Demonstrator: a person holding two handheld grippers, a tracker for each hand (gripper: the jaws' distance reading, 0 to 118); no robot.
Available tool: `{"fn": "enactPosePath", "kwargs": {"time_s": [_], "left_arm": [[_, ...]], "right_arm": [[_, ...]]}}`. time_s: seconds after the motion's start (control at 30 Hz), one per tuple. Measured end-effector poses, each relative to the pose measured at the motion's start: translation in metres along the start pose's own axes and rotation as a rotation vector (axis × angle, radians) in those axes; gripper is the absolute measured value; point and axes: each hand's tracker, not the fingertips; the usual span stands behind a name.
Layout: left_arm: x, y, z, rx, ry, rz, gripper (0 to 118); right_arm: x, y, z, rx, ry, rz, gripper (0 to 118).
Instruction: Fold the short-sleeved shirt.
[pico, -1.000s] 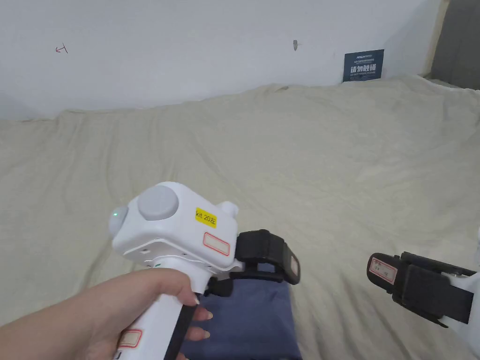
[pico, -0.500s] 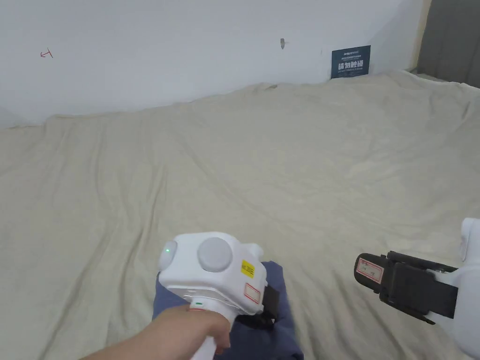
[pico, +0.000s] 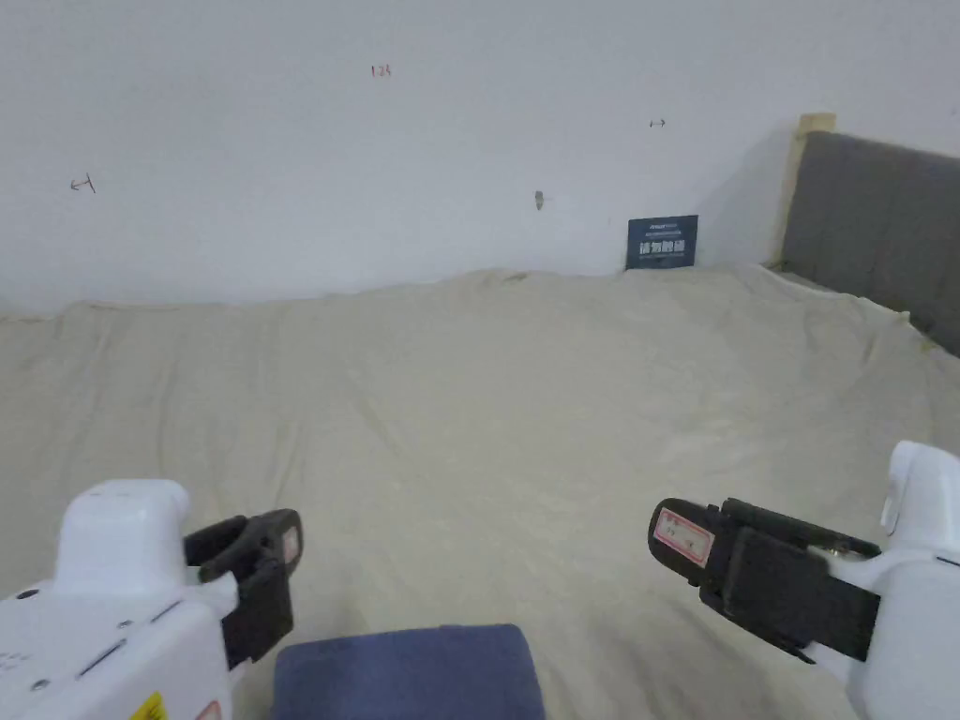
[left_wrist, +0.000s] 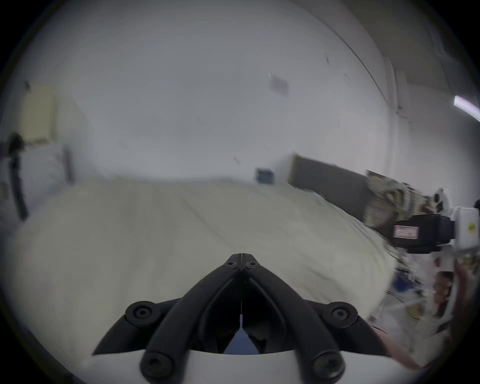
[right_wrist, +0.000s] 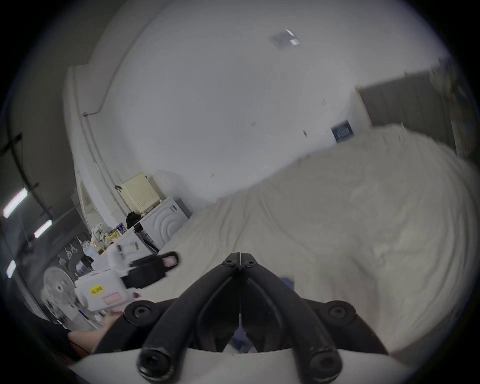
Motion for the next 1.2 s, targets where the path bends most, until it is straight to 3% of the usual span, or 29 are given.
{"fn": "enactPosePath", "kwargs": {"time_s": [0.17,0.23,0.27,0.3,0.33,0.4,0.43,0.47,0.57,0.77,1.1,1.2], "left_arm": [[-0.032,0.010,0.039,0.149,0.255,0.006,0],[-0.037,0.005,0.047,0.223,0.299,-0.023,0],[-0.036,0.001,0.049,0.238,0.340,-0.041,0],[-0.035,-0.006,0.046,0.263,0.373,-0.049,0],[-0.035,-0.013,0.043,0.305,0.384,-0.053,0],[-0.038,-0.029,0.032,0.341,0.354,-0.088,0],[-0.035,-0.033,0.025,0.303,0.396,-0.110,0],[-0.033,-0.035,0.020,0.269,0.426,-0.106,0],[-0.032,-0.044,0.025,0.293,0.339,-0.001,0],[-0.024,-0.051,0.021,0.281,0.351,-0.097,0],[-0.025,-0.050,0.020,0.296,0.357,-0.084,0],[-0.031,-0.039,0.028,0.297,0.299,-0.050,0]], "right_arm": [[-0.047,-0.005,0.007,0.250,-0.159,0.342,0],[-0.052,-0.015,0.008,0.380,-0.204,0.403,0],[-0.052,-0.026,0.006,0.451,-0.272,0.434,0],[-0.053,-0.035,0.001,0.478,-0.405,0.449,0],[-0.050,-0.040,-0.005,0.476,-0.477,0.436,0],[-0.029,-0.047,-0.017,0.397,-0.437,0.360,0],[-0.023,-0.052,-0.022,0.389,-0.482,0.354,0],[-0.019,-0.059,-0.025,0.394,-0.536,0.359,0],[-0.011,-0.072,-0.021,0.410,-0.534,0.409,0],[-0.017,-0.081,-0.017,0.407,-0.549,0.480,0],[-0.020,-0.074,-0.019,0.396,-0.564,0.462,0],[-0.026,-0.058,-0.024,0.414,-0.549,0.430,0]]}}
